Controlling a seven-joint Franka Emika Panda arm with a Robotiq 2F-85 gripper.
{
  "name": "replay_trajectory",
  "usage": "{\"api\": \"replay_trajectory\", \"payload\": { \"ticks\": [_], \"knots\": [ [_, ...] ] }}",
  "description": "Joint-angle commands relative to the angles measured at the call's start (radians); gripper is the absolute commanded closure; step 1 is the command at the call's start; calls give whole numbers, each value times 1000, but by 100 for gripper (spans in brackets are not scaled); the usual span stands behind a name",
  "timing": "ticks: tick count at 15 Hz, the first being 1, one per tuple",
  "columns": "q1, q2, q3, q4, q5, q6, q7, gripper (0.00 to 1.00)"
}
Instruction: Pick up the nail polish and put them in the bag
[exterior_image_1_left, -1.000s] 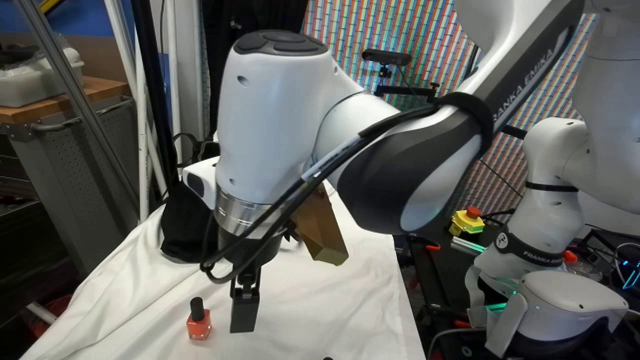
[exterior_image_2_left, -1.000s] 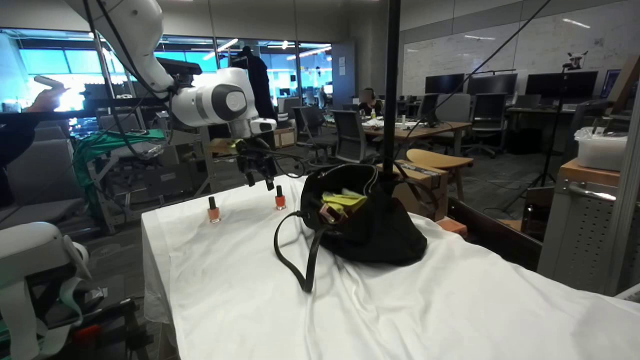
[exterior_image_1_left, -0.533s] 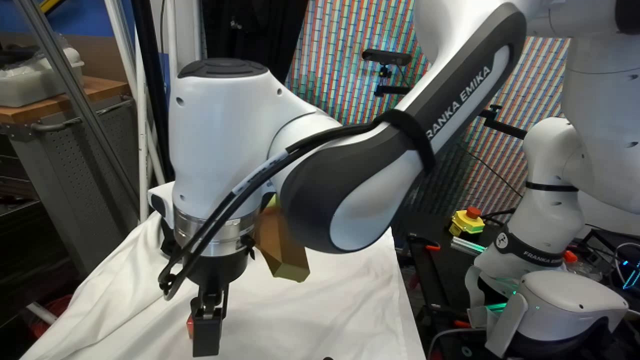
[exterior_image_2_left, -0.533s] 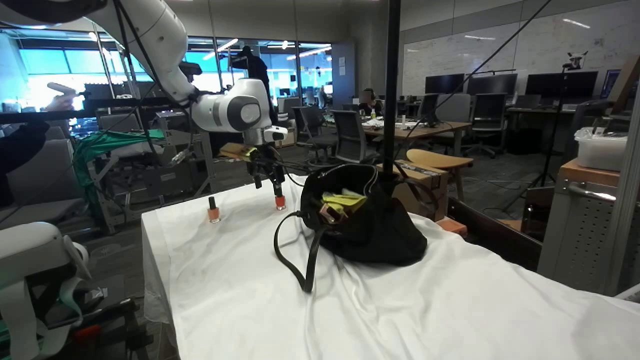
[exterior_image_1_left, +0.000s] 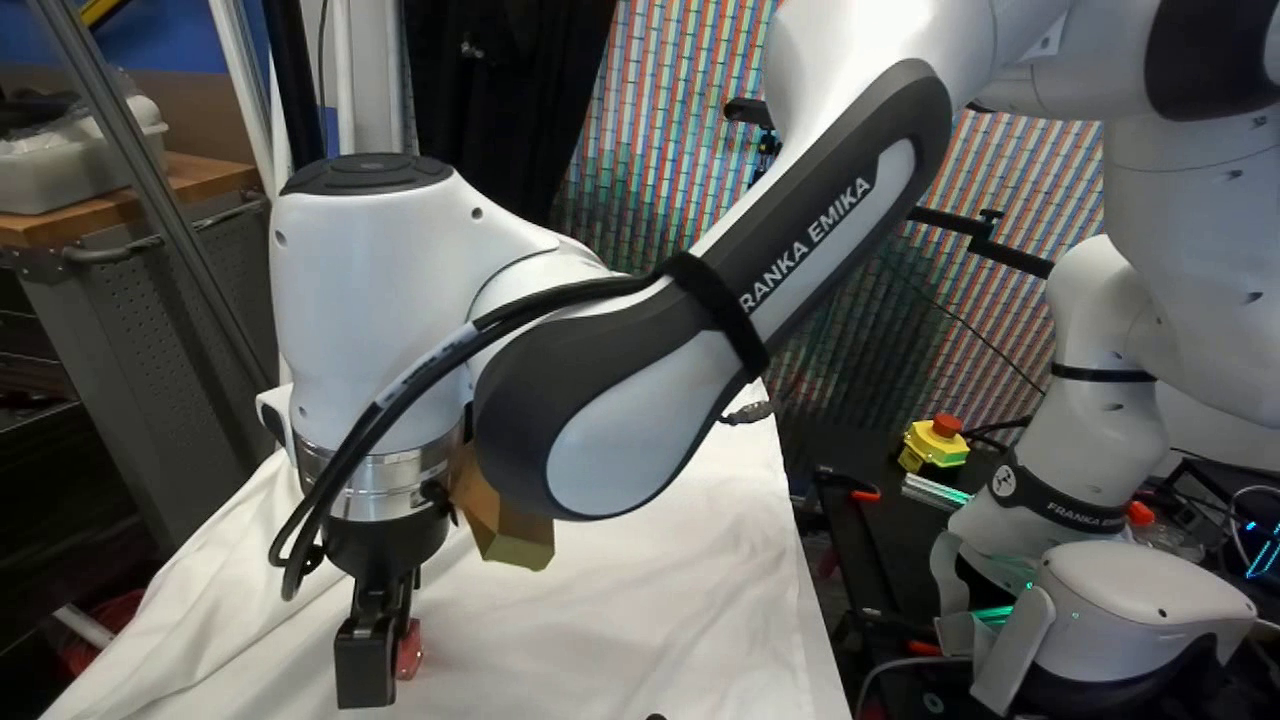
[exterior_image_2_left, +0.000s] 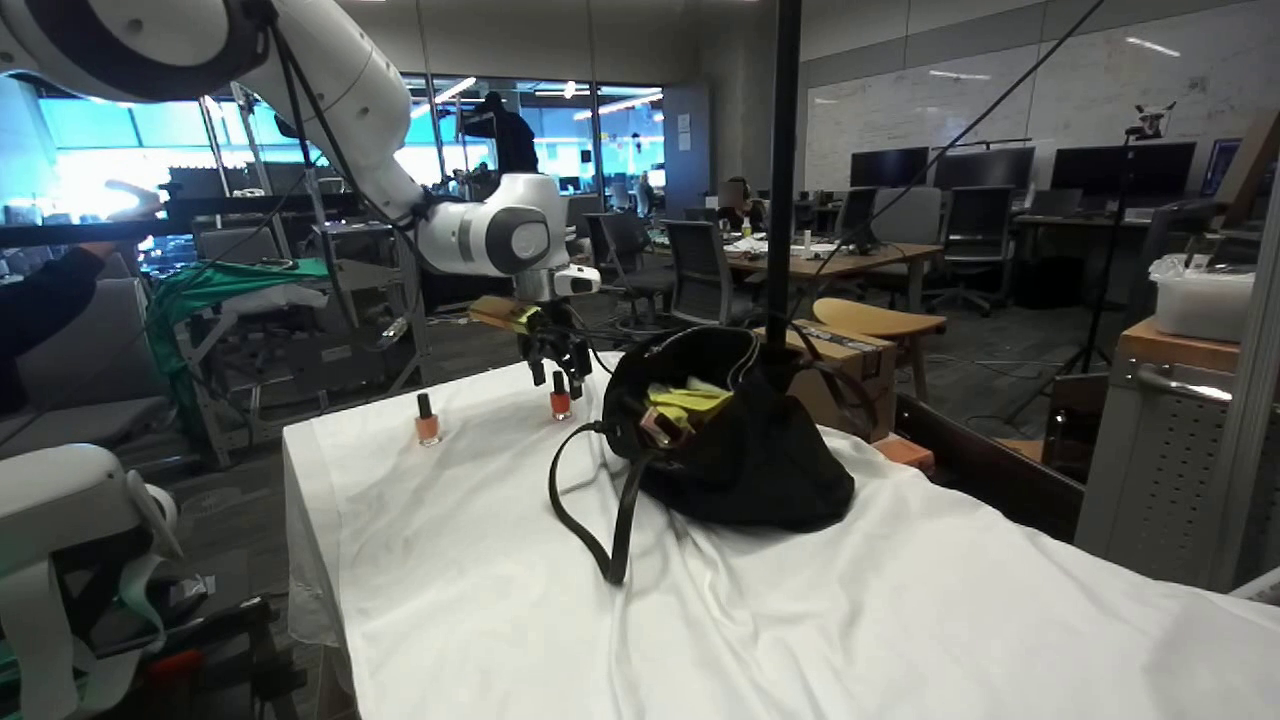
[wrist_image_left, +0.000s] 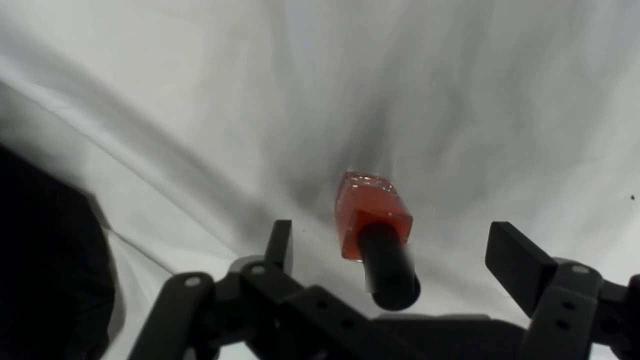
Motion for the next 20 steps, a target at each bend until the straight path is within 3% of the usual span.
{"api": "replay_trajectory", "payload": {
  "ticks": [1, 11, 20],
  "knots": [
    [22, 65, -29, 101, 12, -50, -27, 0],
    [54, 125, -61, 168, -18, -114, -42, 0],
    [75, 131, -55, 206, -55, -273, -85, 0]
  ]
}}
